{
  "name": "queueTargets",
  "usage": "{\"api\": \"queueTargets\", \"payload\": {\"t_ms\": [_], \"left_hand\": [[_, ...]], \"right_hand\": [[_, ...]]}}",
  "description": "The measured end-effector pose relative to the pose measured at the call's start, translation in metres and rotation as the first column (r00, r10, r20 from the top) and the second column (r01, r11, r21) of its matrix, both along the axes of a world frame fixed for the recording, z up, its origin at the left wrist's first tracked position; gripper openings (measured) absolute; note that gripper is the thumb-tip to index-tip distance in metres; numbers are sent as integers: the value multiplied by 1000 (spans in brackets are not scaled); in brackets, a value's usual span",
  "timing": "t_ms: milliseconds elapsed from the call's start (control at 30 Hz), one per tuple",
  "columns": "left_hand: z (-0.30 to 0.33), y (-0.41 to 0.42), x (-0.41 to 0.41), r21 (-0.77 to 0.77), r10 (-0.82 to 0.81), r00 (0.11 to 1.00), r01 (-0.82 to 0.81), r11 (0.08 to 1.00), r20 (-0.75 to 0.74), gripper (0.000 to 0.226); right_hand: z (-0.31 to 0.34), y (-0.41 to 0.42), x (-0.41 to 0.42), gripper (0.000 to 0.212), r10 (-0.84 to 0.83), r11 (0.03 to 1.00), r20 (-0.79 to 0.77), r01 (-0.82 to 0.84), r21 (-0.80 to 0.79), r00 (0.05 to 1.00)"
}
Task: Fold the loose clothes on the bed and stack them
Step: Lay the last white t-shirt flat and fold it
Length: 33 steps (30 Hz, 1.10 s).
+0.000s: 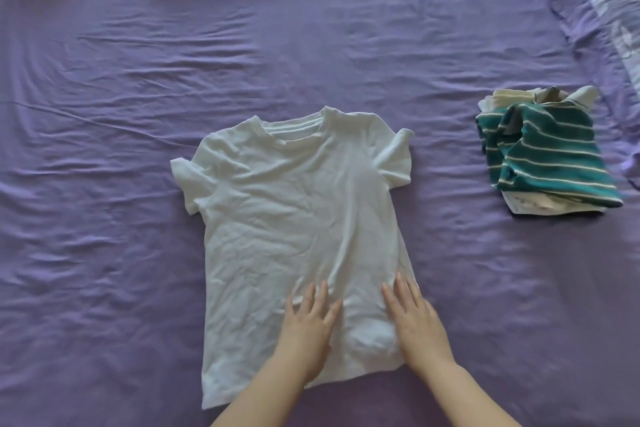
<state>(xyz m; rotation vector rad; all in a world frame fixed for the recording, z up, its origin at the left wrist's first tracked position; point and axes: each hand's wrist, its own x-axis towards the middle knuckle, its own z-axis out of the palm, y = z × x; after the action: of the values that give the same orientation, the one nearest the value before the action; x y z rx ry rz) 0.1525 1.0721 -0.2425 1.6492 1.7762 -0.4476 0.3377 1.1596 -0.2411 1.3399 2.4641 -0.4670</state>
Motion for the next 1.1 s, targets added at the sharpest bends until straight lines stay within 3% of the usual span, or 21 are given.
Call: {"api": "queueTargets", "payload": {"t_ms": [167,233,300,367,467,567,700,800,967,1100], "left_hand": [[0,-18,21,-1,84,996,-84,996,11,74],[0,-16,30,27,106,994,-106,994,22,69],[1,-8,38,67,103,994,-106,992,47,59],[0,0,47,99,85,994,-92,991,72,47],[-3,14,61,142,36,996,-48,989,87,42],[-3,40,71,212,-16,992,-11,977,126,53],[-1,103,63,347,-65,991,20,938,118,56],[0,158,49,407,-162,986,133,904,37,57],[4,227,38,386,-234,963,268,883,-134,36],[9,255,40,439,-414,812,575,691,-412,21]], "right_hand": [[-2,-14,9,64,-267,958,-77,256,-131,960],[2,-9,7,50,-477,875,-199,440,-201,856],[3,-2,13,40,-662,748,-296,585,-314,688],[5,1,25,37,-758,652,-325,668,-358,566],[7,-1,33,38,-809,587,-304,711,-387,502],[2,2,30,40,-806,592,-254,710,-382,535],[-9,2,34,20,-771,636,-247,699,-327,587],[-16,-4,38,15,-758,651,-291,707,-276,584],[-24,-13,40,11,-836,538,-338,769,-346,432],[-28,-13,43,14,-860,495,-353,771,-401,369]]}}
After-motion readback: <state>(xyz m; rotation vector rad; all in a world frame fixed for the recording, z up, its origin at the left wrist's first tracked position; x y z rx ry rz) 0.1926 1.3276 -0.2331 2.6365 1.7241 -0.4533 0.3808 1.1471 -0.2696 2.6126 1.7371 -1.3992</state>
